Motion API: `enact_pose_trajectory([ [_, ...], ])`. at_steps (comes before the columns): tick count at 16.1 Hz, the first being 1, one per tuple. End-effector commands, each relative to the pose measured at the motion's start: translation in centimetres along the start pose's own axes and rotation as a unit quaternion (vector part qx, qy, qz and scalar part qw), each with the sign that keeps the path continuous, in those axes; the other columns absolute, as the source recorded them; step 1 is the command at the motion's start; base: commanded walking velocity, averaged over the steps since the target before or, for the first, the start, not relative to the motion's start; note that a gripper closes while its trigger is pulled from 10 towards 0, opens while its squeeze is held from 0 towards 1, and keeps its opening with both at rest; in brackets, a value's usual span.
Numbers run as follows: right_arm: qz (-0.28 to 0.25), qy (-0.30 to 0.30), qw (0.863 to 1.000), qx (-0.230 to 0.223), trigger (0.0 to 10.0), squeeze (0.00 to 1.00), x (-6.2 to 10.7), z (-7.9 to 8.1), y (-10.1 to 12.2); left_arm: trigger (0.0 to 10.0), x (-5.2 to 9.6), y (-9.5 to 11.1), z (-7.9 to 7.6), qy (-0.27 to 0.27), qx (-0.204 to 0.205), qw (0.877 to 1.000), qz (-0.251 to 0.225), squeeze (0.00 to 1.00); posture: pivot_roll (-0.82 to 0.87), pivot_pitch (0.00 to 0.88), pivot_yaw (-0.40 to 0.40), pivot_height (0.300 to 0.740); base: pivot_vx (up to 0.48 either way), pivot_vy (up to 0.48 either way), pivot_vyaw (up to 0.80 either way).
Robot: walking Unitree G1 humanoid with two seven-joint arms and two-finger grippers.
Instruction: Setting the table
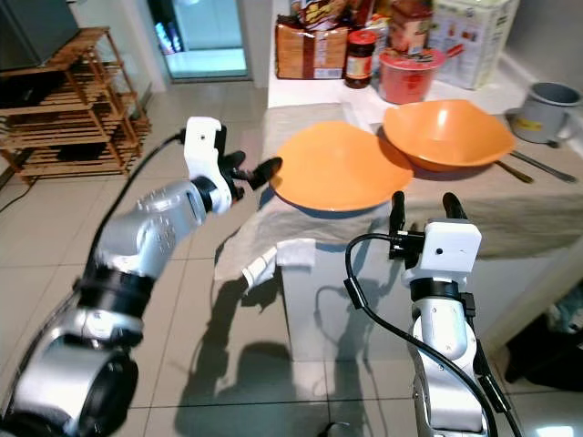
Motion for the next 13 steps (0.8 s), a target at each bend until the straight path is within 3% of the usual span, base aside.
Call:
enact_pose_trajectory([
  [1,0.003,-0.005,1.000,0.001,10.0,0.00,0.1,0.0,0.2,10.0,0.0,-0.1,0.9,0.017,-0.005,1.000,0.009,0.00,-0.09,0.000,0.089,0.740,0.000,0.000,0.00],
  [7,0.012,-0.005,1.000,-0.002,10.0,0.00,0.4,0.1,-0.1,10.0,-0.8,-0.8,1.7,0.034,0.007,0.998,0.050,0.00,-0.10,0.012,0.092,0.740,0.000,0.000,0.00],
  [13,0.019,-0.003,1.000,-0.004,10.0,0.00,0.5,0.2,-0.4,10.0,-1.3,-0.5,0.4,0.003,0.082,0.995,0.050,0.00,-0.09,0.016,0.087,0.740,0.000,0.000,0.00],
])
Point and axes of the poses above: a point about 5 cm out from each wrist's last joint towards the gripper, its own x axis pointing back from the gripper into the wrist, its own y axis along the axis of the wrist's last joint, z = x × y, the point moved 3 cm from there along -x, pointing out of the wrist towards the gripper, and after that the axes turned 9 degrees about -x, right-handed, at the moved point
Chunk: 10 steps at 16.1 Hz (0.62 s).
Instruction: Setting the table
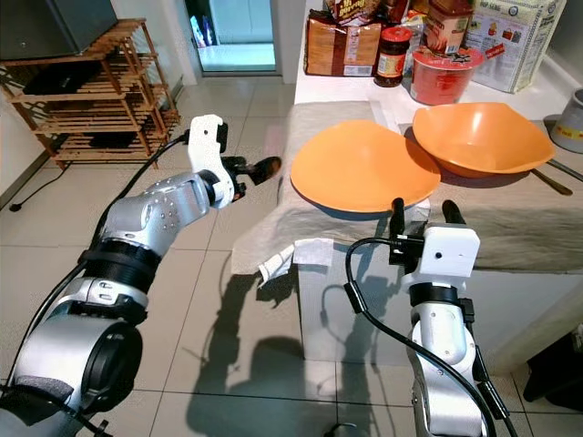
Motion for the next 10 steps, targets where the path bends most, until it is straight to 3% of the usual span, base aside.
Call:
enact_pose_trajectory([
  [1,0.000,0.005,1.000,-0.002,10.0,0.00,-0.1,0.3,0.2,10.0,-0.2,-0.3,0.2,0.002,0.029,0.999,0.016,0.00,-0.10,0.017,0.086,0.740,0.000,0.000,0.00],
  [6,0.001,0.006,1.000,-0.002,10.0,0.00,0.0,0.3,0.2,10.0,-0.6,-0.5,0.0,0.005,0.057,0.998,0.035,0.00,-0.10,0.017,0.087,0.740,0.000,0.000,0.00],
  [10,0.002,0.005,1.000,-0.003,10.0,0.00,0.0,0.4,0.2,10.0,-1.0,1.0,-1.3,-0.021,0.078,0.997,0.018,0.00,-0.11,0.019,0.089,0.740,0.000,0.000,0.00],
])
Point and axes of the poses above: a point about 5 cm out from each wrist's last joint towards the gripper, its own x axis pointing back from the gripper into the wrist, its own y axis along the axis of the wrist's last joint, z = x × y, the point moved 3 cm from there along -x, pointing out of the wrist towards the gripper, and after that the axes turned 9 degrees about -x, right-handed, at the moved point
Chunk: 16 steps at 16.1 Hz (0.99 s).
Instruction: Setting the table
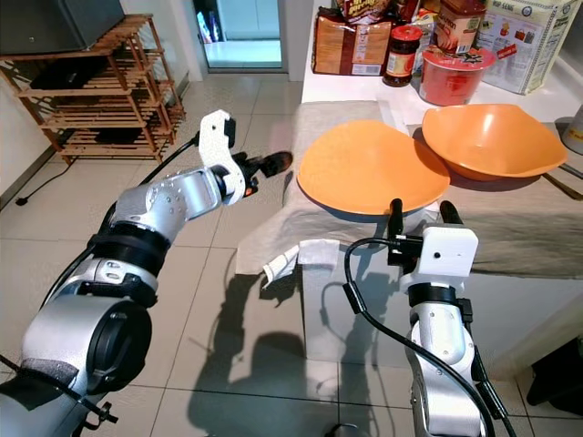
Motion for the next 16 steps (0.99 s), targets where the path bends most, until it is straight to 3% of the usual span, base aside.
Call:
enact_pose_trajectory([
  [1,-0.001,0.004,1.000,0.001,10.0,0.00,0.0,0.3,0.2,10.0,-0.2,0.3,-0.5,-0.005,0.003,1.000,0.005,0.00,-0.11,0.019,0.089,0.740,0.000,0.000,0.00],
  [16,0.003,0.005,1.000,-0.004,10.0,0.00,0.0,0.6,-0.1,10.0,-1.0,-0.9,-3.9,-0.058,0.023,0.998,0.030,0.00,-0.11,0.010,0.098,0.740,0.000,0.000,0.00],
])
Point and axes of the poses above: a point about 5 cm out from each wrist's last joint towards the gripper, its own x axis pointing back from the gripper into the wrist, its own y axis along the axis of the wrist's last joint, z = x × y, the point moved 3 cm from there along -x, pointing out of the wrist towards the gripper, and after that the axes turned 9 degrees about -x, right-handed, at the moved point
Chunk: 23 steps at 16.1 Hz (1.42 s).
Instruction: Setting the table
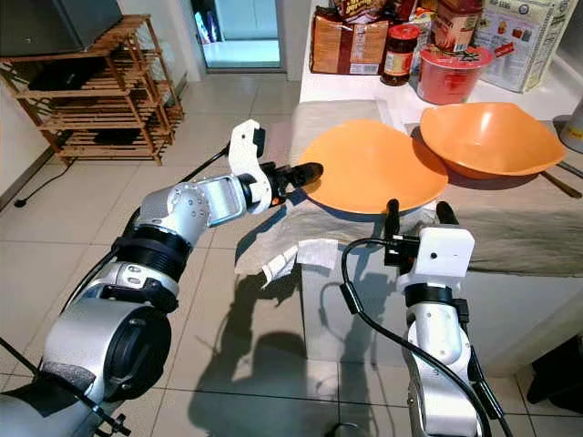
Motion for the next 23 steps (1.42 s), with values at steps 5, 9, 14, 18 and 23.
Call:
enact_pose_trajectory([
  [5,0.003,0.002,1.000,-0.001,10.0,0.00,0.0,0.3,-0.1,10.0,0.1,1.2,-1.0,-0.016,0.003,1.000,-0.016,0.00,-0.11,0.007,0.101,0.740,0.000,0.000,0.00],
  [9,0.005,0.001,1.000,-0.002,10.0,0.00,0.1,0.4,-0.3,10.0,-0.1,1.0,-1.7,-0.026,0.012,0.999,-0.014,0.00,-0.11,0.013,0.101,0.740,0.000,0.000,0.00],
  [14,0.008,-0.001,1.000,-0.003,10.0,0.00,0.2,0.4,-0.4,10.0,-0.1,0.4,-1.8,-0.025,0.003,1.000,-0.006,0.00,-0.11,0.019,0.105,0.740,0.000,0.000,0.00],
  [18,0.008,-0.003,1.000,-0.004,10.0,0.00,0.2,0.4,-0.4,10.0,0.2,1.2,-0.8,0.002,-0.021,1.000,-0.023,0.00,-0.11,0.024,0.104,0.740,0.000,0.000,0.00],
  [23,0.009,-0.004,1.000,-0.004,10.0,0.00,0.3,0.3,-0.4,10.0,0.7,1.0,0.4,0.021,-0.028,0.999,-0.020,0.00,-0.10,0.026,0.102,0.740,0.000,0.000,0.00],
])
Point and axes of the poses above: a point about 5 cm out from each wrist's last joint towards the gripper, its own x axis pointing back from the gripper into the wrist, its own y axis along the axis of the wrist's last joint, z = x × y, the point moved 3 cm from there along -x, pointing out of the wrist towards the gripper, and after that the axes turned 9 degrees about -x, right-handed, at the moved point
